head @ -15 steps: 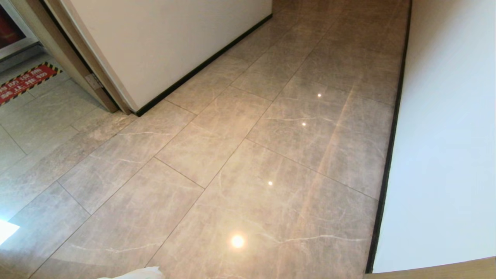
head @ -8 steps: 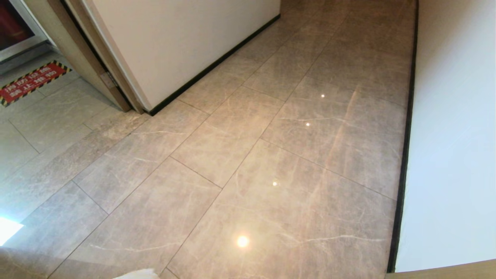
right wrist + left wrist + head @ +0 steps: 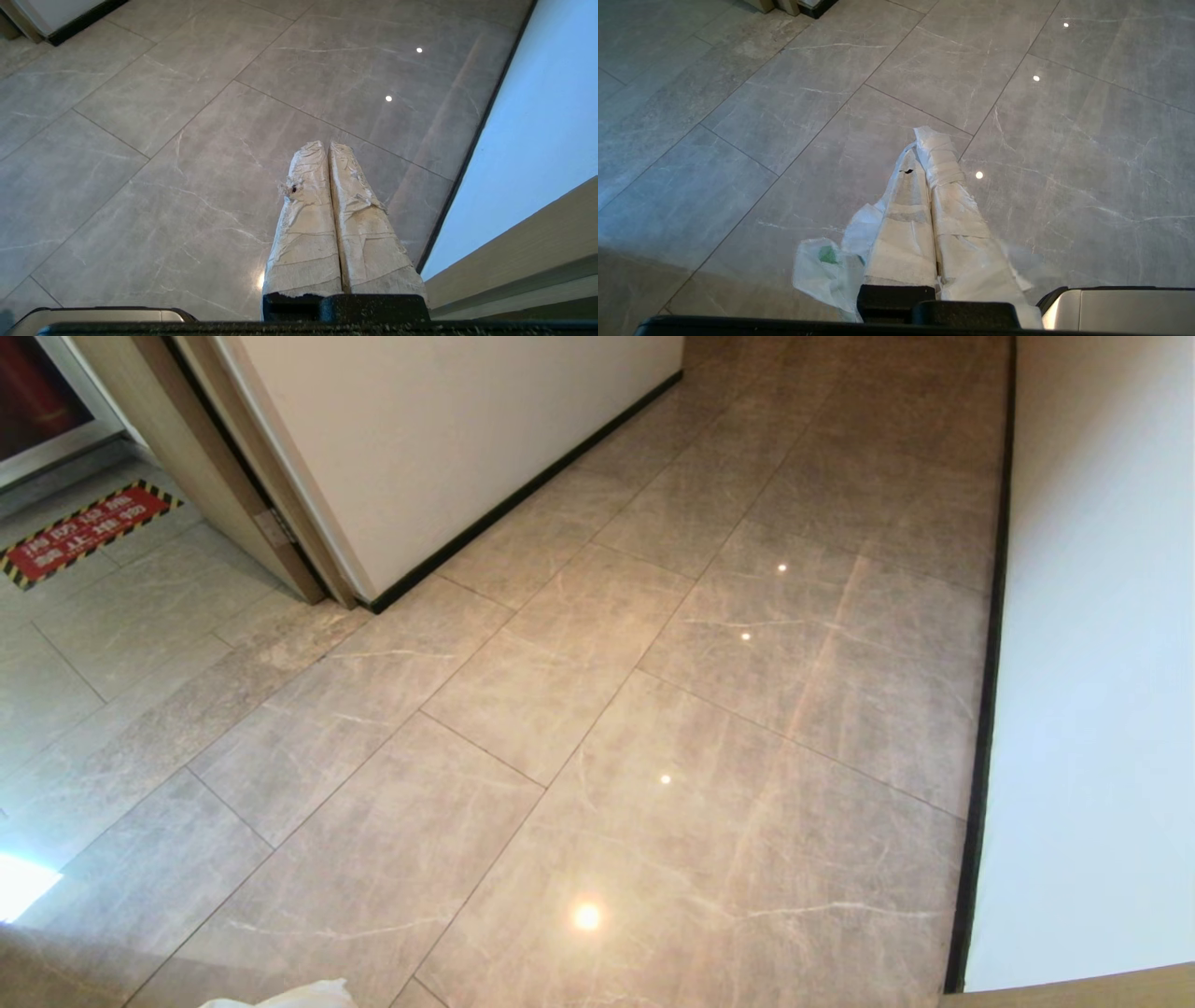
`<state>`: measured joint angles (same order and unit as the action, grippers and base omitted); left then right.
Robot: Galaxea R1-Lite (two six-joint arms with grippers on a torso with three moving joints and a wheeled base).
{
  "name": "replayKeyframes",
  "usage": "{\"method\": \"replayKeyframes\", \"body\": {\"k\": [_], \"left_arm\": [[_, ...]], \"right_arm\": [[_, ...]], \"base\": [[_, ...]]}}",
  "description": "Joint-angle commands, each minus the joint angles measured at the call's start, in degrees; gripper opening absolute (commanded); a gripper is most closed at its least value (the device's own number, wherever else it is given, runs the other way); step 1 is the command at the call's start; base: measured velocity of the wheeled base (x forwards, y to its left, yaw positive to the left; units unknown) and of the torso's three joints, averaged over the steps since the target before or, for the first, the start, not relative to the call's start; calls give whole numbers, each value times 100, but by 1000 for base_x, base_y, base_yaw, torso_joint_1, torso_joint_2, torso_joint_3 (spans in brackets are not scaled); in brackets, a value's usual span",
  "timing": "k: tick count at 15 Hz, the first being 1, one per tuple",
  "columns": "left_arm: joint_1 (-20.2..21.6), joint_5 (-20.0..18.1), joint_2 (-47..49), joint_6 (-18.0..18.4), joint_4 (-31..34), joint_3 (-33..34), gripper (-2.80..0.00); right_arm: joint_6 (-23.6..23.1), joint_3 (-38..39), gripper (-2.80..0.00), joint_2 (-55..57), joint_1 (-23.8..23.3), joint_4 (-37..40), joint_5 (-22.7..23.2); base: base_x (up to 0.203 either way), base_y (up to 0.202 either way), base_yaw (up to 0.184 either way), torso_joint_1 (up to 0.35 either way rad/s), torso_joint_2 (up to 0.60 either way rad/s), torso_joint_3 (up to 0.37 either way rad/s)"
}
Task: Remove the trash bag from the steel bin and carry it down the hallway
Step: Put the trash bag at the door
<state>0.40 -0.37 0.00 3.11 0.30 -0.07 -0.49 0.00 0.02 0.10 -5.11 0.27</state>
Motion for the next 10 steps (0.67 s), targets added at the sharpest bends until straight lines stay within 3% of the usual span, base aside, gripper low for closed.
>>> {"method": "replayKeyframes", "body": {"k": [1,10], "left_arm": [[3,2,9,-4,5,-1,-280],[3,11,6,-115,-1,-1,-280]], "right_arm": [[-3,213,-280,-2,-1,-7,0],[-3,211,-280,-2,-1,-7,3]], "base": [[0,0,0,0,0,0],[0,0,0,0,0,0]]}}
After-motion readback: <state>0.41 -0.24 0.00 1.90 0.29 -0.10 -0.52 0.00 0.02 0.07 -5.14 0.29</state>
